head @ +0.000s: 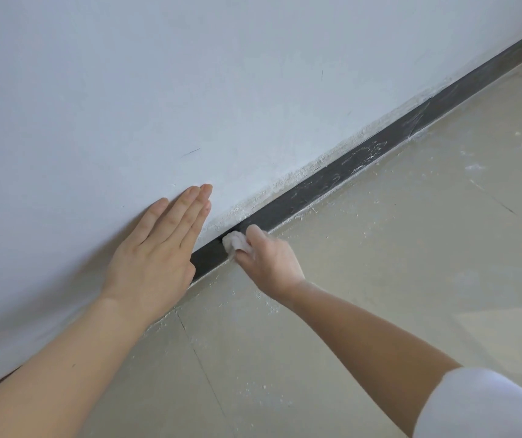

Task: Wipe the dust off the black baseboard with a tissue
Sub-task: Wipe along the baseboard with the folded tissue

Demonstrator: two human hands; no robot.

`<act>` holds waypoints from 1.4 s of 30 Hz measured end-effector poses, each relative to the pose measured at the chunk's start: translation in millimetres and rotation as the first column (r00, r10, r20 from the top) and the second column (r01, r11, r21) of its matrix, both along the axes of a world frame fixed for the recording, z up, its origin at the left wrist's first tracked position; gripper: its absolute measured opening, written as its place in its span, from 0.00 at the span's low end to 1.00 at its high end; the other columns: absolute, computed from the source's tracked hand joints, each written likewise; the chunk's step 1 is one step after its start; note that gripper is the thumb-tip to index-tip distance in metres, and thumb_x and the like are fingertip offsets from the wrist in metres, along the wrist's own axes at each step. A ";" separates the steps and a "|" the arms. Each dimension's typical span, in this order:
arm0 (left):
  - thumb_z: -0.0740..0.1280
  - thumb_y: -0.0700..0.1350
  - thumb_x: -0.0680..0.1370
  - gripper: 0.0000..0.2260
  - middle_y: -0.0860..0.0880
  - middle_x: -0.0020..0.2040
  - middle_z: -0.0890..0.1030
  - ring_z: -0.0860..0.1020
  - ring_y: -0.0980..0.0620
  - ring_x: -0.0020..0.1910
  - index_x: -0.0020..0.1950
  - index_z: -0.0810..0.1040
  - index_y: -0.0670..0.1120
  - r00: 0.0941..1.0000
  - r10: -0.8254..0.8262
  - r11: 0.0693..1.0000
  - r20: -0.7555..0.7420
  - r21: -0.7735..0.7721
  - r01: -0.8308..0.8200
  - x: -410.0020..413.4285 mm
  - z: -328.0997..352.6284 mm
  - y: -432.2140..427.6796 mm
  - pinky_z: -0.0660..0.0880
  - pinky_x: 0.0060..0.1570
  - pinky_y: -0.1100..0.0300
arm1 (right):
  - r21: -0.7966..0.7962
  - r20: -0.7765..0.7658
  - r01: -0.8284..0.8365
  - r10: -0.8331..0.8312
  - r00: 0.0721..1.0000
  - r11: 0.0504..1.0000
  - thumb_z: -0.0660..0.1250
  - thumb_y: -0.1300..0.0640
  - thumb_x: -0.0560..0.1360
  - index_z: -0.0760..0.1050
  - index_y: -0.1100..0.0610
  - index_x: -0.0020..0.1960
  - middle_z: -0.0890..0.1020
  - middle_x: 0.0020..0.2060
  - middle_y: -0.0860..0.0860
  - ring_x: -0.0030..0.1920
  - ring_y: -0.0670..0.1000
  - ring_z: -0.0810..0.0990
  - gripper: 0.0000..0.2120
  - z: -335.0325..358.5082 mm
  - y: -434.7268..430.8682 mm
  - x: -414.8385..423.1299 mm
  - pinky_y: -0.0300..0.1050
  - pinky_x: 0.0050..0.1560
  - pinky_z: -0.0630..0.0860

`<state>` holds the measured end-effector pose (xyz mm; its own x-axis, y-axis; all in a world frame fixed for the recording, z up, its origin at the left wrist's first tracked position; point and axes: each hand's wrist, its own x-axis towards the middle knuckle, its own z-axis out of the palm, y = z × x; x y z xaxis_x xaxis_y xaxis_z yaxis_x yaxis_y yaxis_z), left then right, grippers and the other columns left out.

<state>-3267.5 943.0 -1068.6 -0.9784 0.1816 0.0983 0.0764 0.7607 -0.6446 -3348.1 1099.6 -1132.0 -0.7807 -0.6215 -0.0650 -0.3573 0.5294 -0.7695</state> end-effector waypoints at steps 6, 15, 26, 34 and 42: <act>0.52 0.45 0.75 0.32 0.44 0.79 0.46 0.47 0.48 0.78 0.78 0.51 0.39 1.000 -0.020 0.999 0.020 0.025 0.020 0.5 1.5 -2.6 0.42 0.76 0.52 | 0.041 -0.092 0.243 -0.238 0.967 0.969 0.60 0.53 0.79 0.57 0.50 0.34 0.71 0.32 0.53 0.32 0.55 0.70 0.18 -5.7 38.1 -58.1 0.45 0.35 0.63; 0.52 0.44 0.75 0.32 0.44 0.79 0.47 0.47 0.48 0.78 0.78 0.51 0.38 0.998 -0.055 0.998 0.011 0.040 0.054 -0.3 -0.5 -9.4 0.39 0.76 0.53 | 0.056 -0.151 0.376 -0.364 0.919 0.925 0.64 0.56 0.74 0.56 0.52 0.31 0.63 0.24 0.47 0.27 0.52 0.63 0.20 3.5 54.6 -56.8 0.44 0.31 0.58; 0.52 0.44 0.76 0.31 0.43 0.79 0.48 0.49 0.49 0.78 0.78 0.52 0.38 0.993 -0.095 0.994 -0.071 0.048 0.098 -2.0 -9.4 -13.8 0.41 0.76 0.52 | -0.047 -0.095 0.310 -0.314 0.945 0.949 0.63 0.59 0.75 0.58 0.48 0.30 0.68 0.28 0.48 0.28 0.48 0.66 0.20 7.6 19.4 -34.1 0.43 0.30 0.60; 0.44 0.45 0.77 0.30 0.41 0.78 0.40 0.40 0.46 0.78 0.78 0.45 0.38 0.986 -0.136 0.981 -0.101 0.122 0.148 -12.5 -8.2 -4.5 0.35 0.74 0.50 | 0.502 -0.332 0.229 -0.059 0.941 0.834 0.58 0.54 0.75 0.61 0.57 0.33 0.69 0.25 0.49 0.29 0.54 0.67 0.14 53.5 65.4 -98.7 0.45 0.27 0.59; 0.40 0.45 0.74 0.31 0.42 0.79 0.47 0.44 0.47 0.78 0.77 0.51 0.38 0.970 -0.154 0.943 -0.186 0.266 0.201 -45.2 19.0 26.3 0.35 0.74 0.48 | 0.873 -0.201 -0.102 0.542 0.816 0.477 0.56 0.53 0.74 0.66 0.54 0.37 0.70 0.29 0.46 0.35 0.54 0.72 0.08 111.7 57.4 -126.5 0.43 0.29 0.62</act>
<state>-3312.7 969.3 -1049.6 -0.8996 0.2933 0.3236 0.1405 0.8960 -0.4213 -3474.5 1156.9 -1020.3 -0.6108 -0.6745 -0.4148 -0.7833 0.5912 0.1921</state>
